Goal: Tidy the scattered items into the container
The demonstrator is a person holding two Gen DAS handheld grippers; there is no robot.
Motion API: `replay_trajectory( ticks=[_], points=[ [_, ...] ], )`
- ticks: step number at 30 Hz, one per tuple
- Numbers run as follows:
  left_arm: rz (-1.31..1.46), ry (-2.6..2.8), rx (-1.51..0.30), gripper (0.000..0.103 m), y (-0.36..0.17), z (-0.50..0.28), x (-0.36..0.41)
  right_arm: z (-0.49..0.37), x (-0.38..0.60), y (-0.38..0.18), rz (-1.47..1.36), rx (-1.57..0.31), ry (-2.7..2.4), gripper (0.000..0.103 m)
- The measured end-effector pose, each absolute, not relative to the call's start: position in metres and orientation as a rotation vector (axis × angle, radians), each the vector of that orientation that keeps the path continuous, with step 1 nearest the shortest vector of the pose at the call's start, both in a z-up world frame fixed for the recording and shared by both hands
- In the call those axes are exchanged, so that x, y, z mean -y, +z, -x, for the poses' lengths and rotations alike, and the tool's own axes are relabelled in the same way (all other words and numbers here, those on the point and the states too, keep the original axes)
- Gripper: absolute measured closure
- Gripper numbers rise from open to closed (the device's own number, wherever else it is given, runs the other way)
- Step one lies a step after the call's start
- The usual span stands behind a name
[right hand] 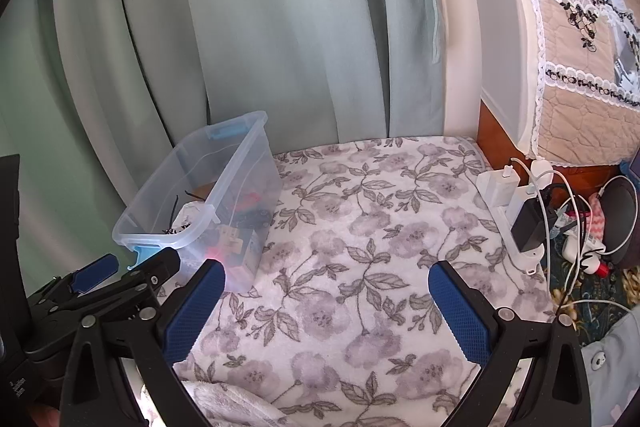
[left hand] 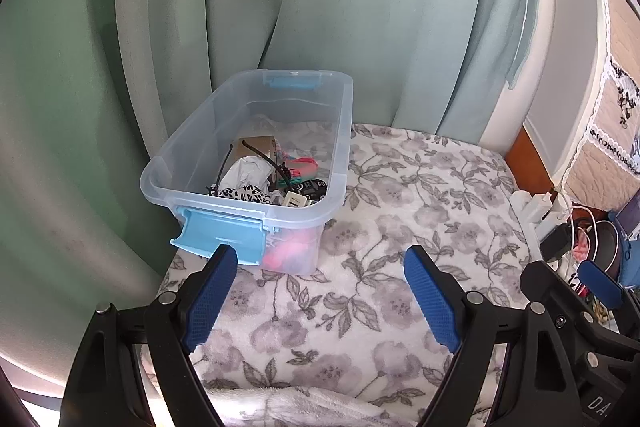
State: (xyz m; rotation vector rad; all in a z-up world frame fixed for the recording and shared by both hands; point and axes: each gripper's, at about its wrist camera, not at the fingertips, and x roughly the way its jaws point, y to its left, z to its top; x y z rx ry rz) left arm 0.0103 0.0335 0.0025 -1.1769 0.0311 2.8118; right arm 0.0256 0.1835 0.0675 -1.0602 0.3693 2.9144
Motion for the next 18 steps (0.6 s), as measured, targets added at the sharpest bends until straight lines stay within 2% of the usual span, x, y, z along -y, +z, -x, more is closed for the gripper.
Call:
replay_trajectory(
  ticks=[18],
  points=[
    [1.146,2.836,-0.033,0.017,0.0084,-0.0159,-0.0313,-0.0301,-0.1802,0.0713,1.037,-0.357,2.924,0.000]
  ],
)
